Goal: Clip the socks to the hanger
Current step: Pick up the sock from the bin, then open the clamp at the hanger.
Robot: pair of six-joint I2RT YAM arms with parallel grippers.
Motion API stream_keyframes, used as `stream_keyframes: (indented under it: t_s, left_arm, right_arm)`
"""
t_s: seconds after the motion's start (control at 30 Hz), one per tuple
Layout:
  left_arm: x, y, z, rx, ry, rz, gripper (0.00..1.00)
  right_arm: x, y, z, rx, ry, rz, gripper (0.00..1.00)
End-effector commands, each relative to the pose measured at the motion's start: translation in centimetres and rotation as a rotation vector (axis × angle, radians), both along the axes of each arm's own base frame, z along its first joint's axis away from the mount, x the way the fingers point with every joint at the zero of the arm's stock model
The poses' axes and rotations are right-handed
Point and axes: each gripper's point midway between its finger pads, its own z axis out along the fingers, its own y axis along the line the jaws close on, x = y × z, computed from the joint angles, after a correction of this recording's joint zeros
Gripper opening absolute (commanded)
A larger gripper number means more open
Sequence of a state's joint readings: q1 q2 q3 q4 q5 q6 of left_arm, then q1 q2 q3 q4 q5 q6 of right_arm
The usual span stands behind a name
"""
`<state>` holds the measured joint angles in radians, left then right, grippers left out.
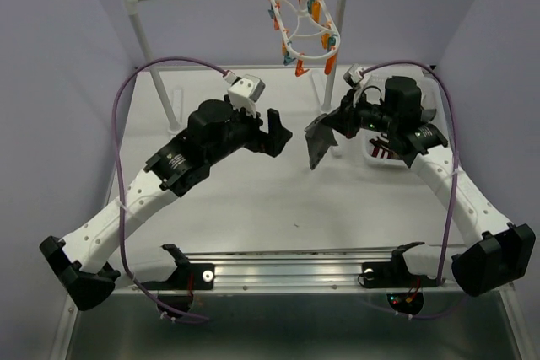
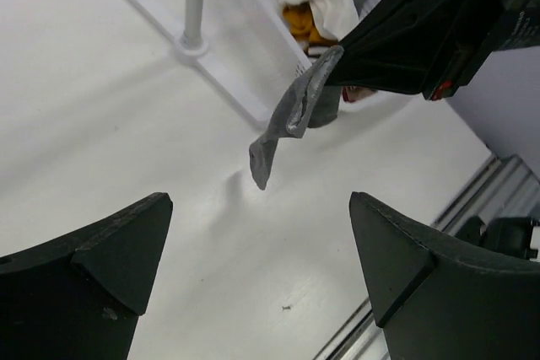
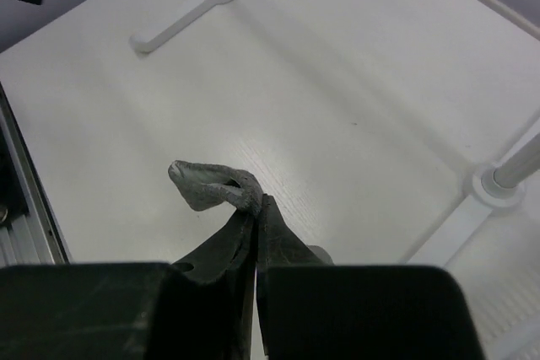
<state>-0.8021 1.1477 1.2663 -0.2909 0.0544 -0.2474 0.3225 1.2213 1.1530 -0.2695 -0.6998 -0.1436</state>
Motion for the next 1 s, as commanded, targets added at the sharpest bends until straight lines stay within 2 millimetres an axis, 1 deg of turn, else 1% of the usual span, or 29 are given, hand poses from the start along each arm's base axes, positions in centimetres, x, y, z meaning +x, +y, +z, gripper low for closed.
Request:
stream_keyframes:
  t_s: [0.0, 0.03, 0.07, 0.1, 0.13, 0.17, 0.23, 0.27, 0.3, 0.33, 0.37, 0.4, 0.43, 0.47, 0.5, 0.53, 0.57, 0.6, 0.73, 0.8, 0.87, 0.9, 0.93, 0.97]
  left_arm:
    - [2.2, 1.7, 2.8, -0.095, -0.107, 0.163, 0.99]
    - [2.2, 1.5, 2.9, -0.089, -0.128, 0.146, 0.99]
    - [1.8, 0.7, 2.9, -0.094, -0.134, 0.092, 0.99]
    - [1.7, 0.0, 3.4, -0.107, -0.160, 0.053, 0.99]
    - [1.1, -0.9, 3.3, -0.105, -0.175, -0.018, 0.99]
    - [0.3, -2.0, 3.1, -0.088, -0.219, -0.120, 0.99]
    - [-0.2, -3.0, 2.0, -0.060, -0.254, -0.206, 0.99]
    - [-0.5, -3.3, 1.9, -0.056, -0.282, -0.244, 0.99]
    - [-1.2, -3.9, 1.9, -0.059, -0.307, -0.306, 0.99]
    - [-1.1, -4.3, 1.9, -0.045, -0.361, -0.336, 0.99]
    - [-1.2, -4.6, 2.0, -0.042, -0.376, -0.356, 0.99]
    - [-0.7, -4.9, 1.6, -0.023, -0.381, -0.360, 0.99]
    - [-0.3, -5.0, 2.1, -0.022, -0.388, -0.348, 0.99]
    - [0.2, -5.2, 2.1, -0.015, -0.381, -0.333, 0.99]
    - [0.9, -5.4, 1.8, 0.007, -0.370, -0.321, 0.99]
    - [1.2, -5.6, 1.2, 0.017, -0.358, -0.319, 0.99]
    - [1.4, -5.8, 1.5, 0.021, -0.368, -0.323, 0.99]
    - [1.7, -6.2, 1.1, 0.032, -0.364, -0.329, 0.99]
    - [2.1, -6.8, 1.9, 0.024, -0.401, -0.346, 0.99]
    - [2.5, -6.8, 2.3, 0.024, -0.412, -0.328, 0.99]
    - [2.8, -6.8, 2.6, 0.029, -0.415, -0.317, 0.91]
    - [3.0, -6.5, 2.6, 0.041, -0.415, -0.303, 0.76]
    - [3.1, -6.3, 2.8, 0.042, -0.418, -0.292, 0.70]
    - [3.3, -6.0, 2.8, 0.049, -0.418, -0.273, 0.60]
  right_arm:
    - [1.7, -0.4, 2.3, 0.085, 0.129, -0.177, 0.01]
    - [2.0, -0.3, 2.2, 0.092, 0.149, -0.184, 0.01]
    - [2.1, 0.0, 2.9, 0.114, 0.160, -0.179, 0.01]
    - [2.0, 0.3, 3.0, 0.123, 0.169, -0.166, 0.01]
    - [1.9, 0.4, 3.4, 0.132, 0.168, -0.155, 0.01]
    - [1.7, 0.6, 3.9, 0.144, 0.168, -0.138, 0.01]
    - [1.4, 0.7, 4.6, 0.158, 0.162, -0.133, 0.01]
    - [1.2, 0.7, 4.8, 0.163, 0.164, -0.128, 0.01]
    - [1.1, 0.8, 4.9, 0.165, 0.162, -0.123, 0.01]
    - [0.9, 0.9, 5.0, 0.169, 0.164, -0.110, 0.01]
    - [0.7, 0.9, 5.1, 0.172, 0.164, -0.105, 0.01]
    - [0.4, 1.1, 5.2, 0.174, 0.163, -0.085, 0.01]
    - [0.2, 1.2, 5.2, 0.177, 0.163, -0.071, 0.01]
    - [-0.1, 1.3, 5.4, 0.183, 0.163, -0.057, 0.01]
    - [-0.8, 1.7, 5.7, 0.190, 0.158, -0.007, 0.01]
    - [-1.2, 1.9, 5.8, 0.194, 0.156, 0.019, 0.01]
    - [-1.5, 2.0, 5.9, 0.200, 0.152, 0.037, 0.01]
    - [-2.0, 2.1, 6.2, 0.205, 0.146, 0.064, 0.01]
    - [-2.6, 2.2, 6.2, 0.204, 0.137, 0.091, 0.01]
    - [-3.0, 2.3, 6.2, 0.203, 0.128, 0.115, 0.01]
    - [-3.7, 2.4, 6.5, 0.205, 0.121, 0.150, 0.01]
    - [-3.8, 2.3, 6.5, 0.202, 0.111, 0.152, 0.01]
    - [-4.0, 2.3, 6.4, 0.199, 0.109, 0.156, 0.01]
    - [-4.1, 2.2, 6.5, 0.196, 0.093, 0.153, 0.01]
